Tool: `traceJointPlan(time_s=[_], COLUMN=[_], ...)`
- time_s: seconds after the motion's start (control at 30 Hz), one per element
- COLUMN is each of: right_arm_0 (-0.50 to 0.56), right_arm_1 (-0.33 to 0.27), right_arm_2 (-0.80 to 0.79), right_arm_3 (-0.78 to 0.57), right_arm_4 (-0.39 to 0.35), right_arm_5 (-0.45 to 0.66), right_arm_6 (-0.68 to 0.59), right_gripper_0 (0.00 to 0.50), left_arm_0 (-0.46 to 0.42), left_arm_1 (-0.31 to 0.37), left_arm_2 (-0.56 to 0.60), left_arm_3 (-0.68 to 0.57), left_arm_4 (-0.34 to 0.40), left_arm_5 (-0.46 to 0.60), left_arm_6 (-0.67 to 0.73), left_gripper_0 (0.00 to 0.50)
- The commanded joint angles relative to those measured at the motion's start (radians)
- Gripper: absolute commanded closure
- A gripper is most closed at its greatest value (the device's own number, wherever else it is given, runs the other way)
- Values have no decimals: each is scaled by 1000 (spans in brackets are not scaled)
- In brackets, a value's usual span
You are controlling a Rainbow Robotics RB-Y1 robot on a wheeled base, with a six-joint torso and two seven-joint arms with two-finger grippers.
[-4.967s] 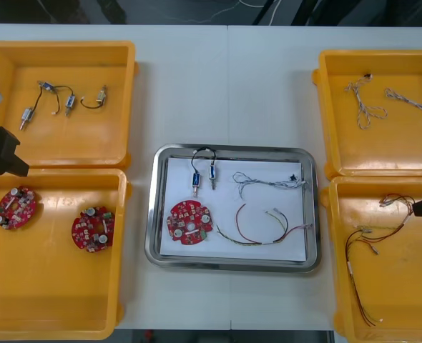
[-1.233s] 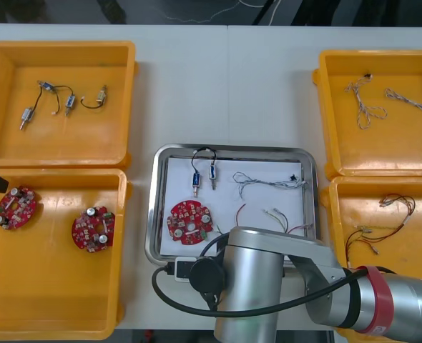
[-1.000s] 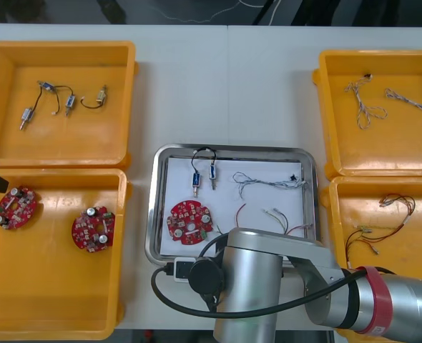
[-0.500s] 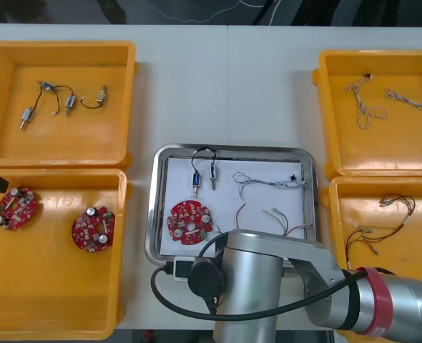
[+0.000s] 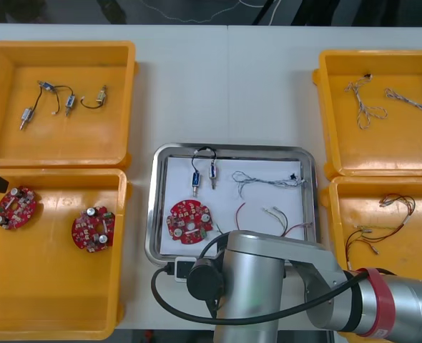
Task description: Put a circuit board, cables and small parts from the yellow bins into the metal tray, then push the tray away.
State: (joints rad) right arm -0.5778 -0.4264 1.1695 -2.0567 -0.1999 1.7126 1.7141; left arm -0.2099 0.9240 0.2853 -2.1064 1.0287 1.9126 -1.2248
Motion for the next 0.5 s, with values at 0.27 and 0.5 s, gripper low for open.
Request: traceJointPlan(time_s=[0.27, 0.5], right_arm_0=[7, -20], right_arm_1=[12, -3], right_arm_2=[18, 18], right_arm_3=[-62, -63], right_arm_4=[17, 19], right_arm_5=[9, 1], right_arm_6=[16, 16], right_gripper_0=[484, 500], left_arm_0=[14, 14], left_arm_1=[-14, -14], left_arm_2=[29, 29], left_arm_3=[-29, -29], left_arm_4=[-9, -9], left_arm_5=[7, 7], left_arm_6=[-9, -9], left_gripper_0=[0, 0])
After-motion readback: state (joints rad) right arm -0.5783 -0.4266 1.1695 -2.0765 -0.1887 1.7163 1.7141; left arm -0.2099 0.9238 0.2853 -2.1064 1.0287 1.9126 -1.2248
